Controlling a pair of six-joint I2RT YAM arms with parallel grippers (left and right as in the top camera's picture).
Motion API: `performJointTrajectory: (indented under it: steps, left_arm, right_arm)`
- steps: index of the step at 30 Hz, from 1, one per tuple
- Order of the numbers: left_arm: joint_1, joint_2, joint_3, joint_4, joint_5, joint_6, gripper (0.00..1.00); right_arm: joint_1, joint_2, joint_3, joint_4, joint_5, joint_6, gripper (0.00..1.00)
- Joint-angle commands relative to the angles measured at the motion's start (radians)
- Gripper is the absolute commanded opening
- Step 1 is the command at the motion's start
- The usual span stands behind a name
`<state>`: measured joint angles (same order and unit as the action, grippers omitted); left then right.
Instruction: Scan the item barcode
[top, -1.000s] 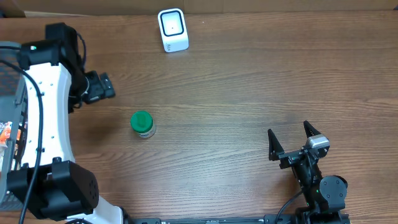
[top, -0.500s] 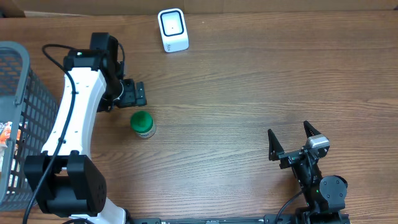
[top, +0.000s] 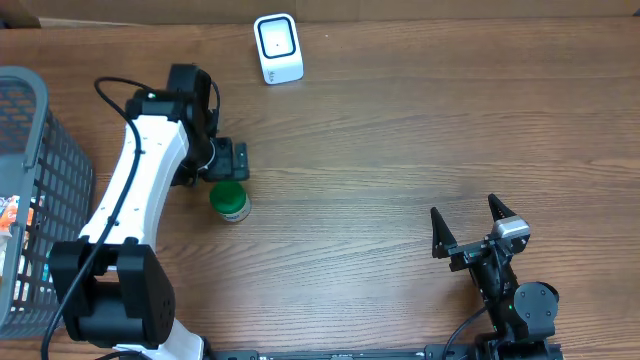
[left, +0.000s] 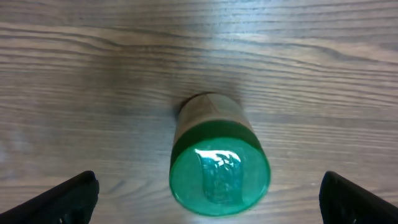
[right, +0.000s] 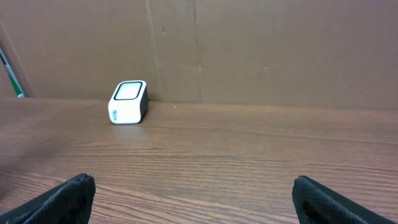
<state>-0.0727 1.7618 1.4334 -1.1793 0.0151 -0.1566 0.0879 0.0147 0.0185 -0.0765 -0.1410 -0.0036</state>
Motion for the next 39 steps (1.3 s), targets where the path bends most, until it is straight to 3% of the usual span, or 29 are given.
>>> performJointTrajectory:
  steps: [1,15,32,39]
  left_arm:
    - [-0.01,0.0,-0.058,0.043,0.013,0.015,0.99]
    - [-0.039,0.0,-0.223,0.177,0.007,0.022,0.99]
    - [-0.061,0.0,-0.225,0.242,0.099,0.014,0.6]
    - [-0.116,0.0,-0.225,0.251,0.113,-0.052,0.55]
  right_arm:
    - [0.007,-0.011,-0.011,0.004,0.009,-0.005,1.0]
    - [0.007,-0.011,-0.011,0.004,0.009,-0.005,1.0]
    - [0.007,-0.011,-0.011,0.004,0.009,-0.005,1.0]
    - [0.007,-0.011,-0.011,0.004,0.009,-0.005,1.0]
